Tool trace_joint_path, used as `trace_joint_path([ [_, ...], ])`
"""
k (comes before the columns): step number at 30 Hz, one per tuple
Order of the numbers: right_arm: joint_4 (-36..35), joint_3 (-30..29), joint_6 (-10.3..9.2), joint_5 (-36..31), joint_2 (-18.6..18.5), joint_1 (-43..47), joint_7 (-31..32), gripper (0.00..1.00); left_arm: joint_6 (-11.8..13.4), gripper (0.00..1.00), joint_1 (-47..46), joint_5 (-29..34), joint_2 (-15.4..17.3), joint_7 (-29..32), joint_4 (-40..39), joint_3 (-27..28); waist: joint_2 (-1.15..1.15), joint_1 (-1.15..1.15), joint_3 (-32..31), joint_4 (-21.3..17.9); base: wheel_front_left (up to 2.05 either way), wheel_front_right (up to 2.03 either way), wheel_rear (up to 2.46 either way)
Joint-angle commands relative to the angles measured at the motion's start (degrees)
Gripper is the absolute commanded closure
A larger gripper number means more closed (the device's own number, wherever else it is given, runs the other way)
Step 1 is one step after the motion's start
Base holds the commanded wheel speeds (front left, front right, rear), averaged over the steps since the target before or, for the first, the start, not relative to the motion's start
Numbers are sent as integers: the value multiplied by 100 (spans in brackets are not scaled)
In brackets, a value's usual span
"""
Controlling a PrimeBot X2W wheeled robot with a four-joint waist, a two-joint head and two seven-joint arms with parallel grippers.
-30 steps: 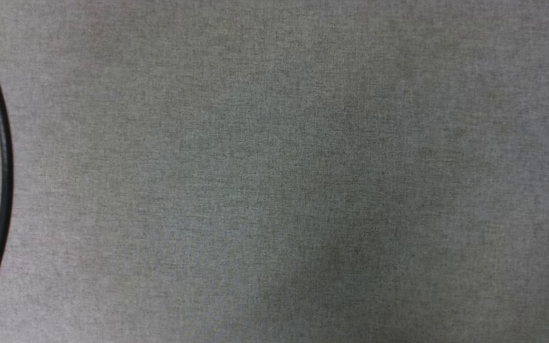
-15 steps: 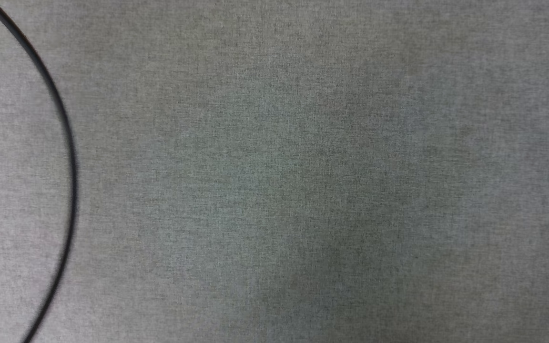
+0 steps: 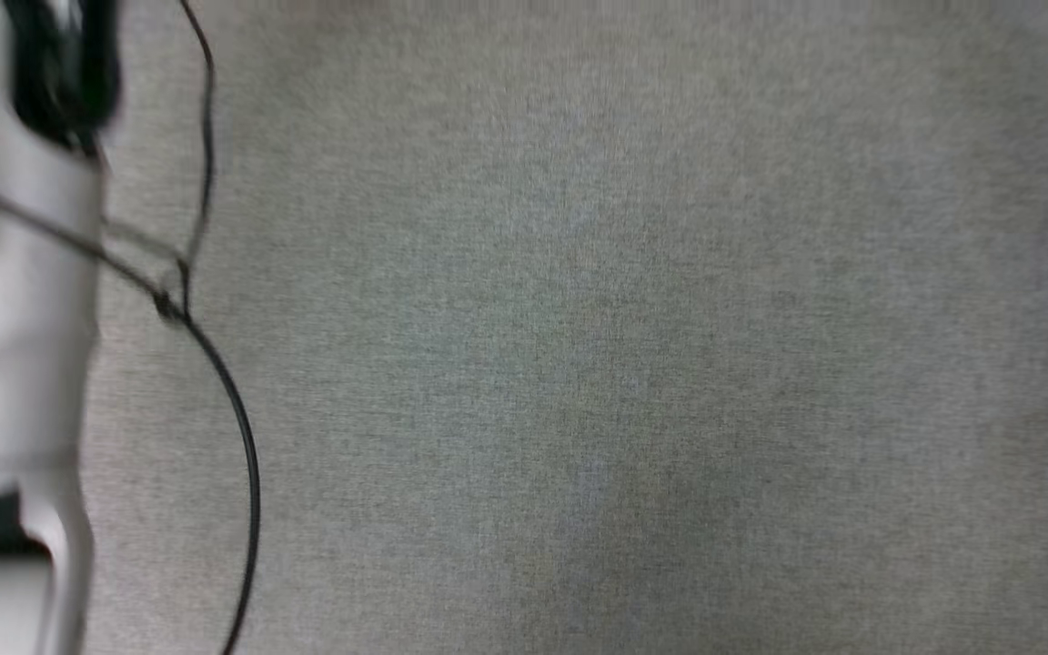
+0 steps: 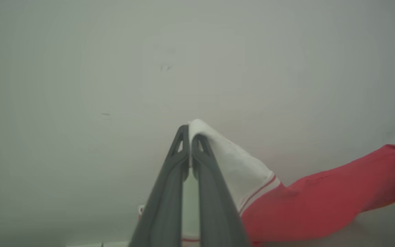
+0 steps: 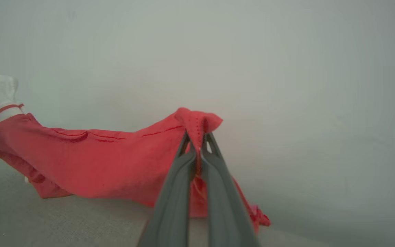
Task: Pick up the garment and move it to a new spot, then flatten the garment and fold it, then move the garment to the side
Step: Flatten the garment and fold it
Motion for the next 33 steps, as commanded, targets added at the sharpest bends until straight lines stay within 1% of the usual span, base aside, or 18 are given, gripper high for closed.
trace_joint_path([
  [1, -87, 72, -7, 79, -80, 331, -56, 100, 38, 100, 450, 57, -8, -39, -191, 81, 0, 0, -273, 20, 0, 0, 0],
  [7, -427, 291, -7, 311, -284, 1425, -140, 100, 152, 100, 2132, 197, -138, -41, -1015, 268, 0, 0, -850, 33, 0, 0, 0],
  [8, -427, 291, -7, 311, -284, 1425, -140, 100, 152, 100, 2132, 197, -138, -41, -1015, 268, 0, 0, -850, 33, 0, 0, 0],
  [11, -593, 367, -7, 419, -368, 1958, -157, 100, 222, 100, 2866, 210, -189, -36, -1334, 364, 0, 0, -1144, 36, 0, 0, 0],
  [12, -820, 525, -7, 524, -533, 2839, -100, 100, 326, 100, 3999, 220, -278, -36, -1723, 428, 0, 0, -1621, 60, 0, 0, 0],
  [21, -1180, 654, -7, 735, -752, 4281, 44, 100, 462, 100, 5798, 39, -387, 5, -2122, 362, 0, 0, -2421, 113, 0, 0, 0],
  [24, -1320, 583, -7, 836, -831, 4747, 69, 100, 456, 100, 6312, -58, -433, 74, -2207, 292, 0, 0, -2656, 149, 0, 0, 0],
  [29, -1548, 414, -7, 939, -935, 5522, 127, 100, 551, 100, 7055, -207, -510, 151, -2297, 227, 0, 0, -3011, 168, 0, 0, 0],
  [33, -1729, 295, -7, 966, -949, 6093, 233, 100, 626, 100, 7582, -357, -575, 177, -2372, 241, 0, 0, -3220, 136, 0, 0, 0],
])
